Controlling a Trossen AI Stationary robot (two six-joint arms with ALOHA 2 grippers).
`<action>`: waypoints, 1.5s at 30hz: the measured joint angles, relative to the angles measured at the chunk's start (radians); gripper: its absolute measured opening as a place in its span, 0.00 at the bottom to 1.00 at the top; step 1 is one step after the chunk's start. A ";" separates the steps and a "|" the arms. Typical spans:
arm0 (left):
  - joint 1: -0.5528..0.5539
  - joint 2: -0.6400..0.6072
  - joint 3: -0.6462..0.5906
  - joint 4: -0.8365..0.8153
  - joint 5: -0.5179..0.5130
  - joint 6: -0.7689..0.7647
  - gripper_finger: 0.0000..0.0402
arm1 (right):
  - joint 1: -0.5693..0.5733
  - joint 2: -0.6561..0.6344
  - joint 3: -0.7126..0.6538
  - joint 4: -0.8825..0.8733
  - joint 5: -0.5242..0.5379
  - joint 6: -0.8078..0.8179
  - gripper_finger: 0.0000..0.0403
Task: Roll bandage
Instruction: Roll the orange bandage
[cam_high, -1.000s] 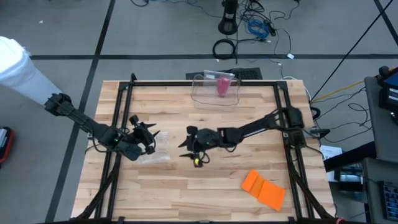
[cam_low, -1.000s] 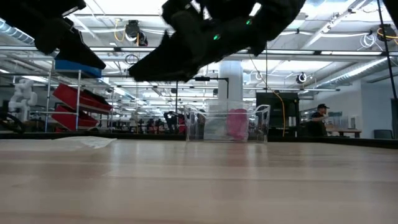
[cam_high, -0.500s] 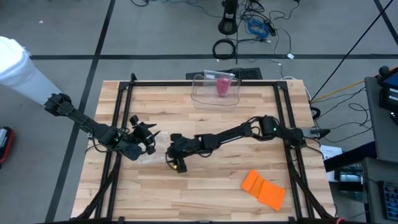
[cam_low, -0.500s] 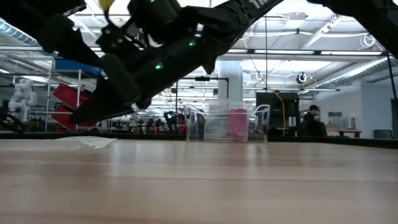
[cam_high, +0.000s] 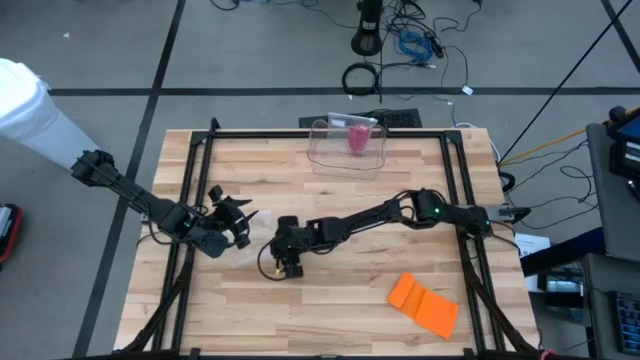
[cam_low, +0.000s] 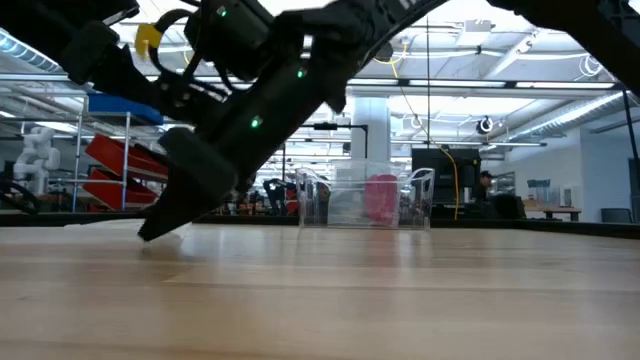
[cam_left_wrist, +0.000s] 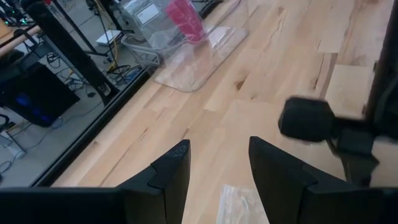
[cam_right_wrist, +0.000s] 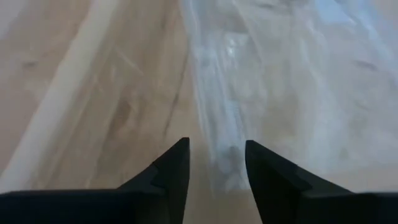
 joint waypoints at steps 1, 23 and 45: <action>0.000 0.000 0.000 0.001 0.001 0.000 0.42 | 0.004 -0.012 0.000 -0.030 0.016 0.000 0.34; 0.001 0.047 0.000 0.052 0.010 0.006 0.42 | 0.147 -0.151 -0.025 -0.559 0.333 0.171 0.38; 0.067 0.185 0.000 0.138 -0.003 0.059 0.42 | 0.324 -0.717 -0.775 -0.151 0.709 0.549 0.37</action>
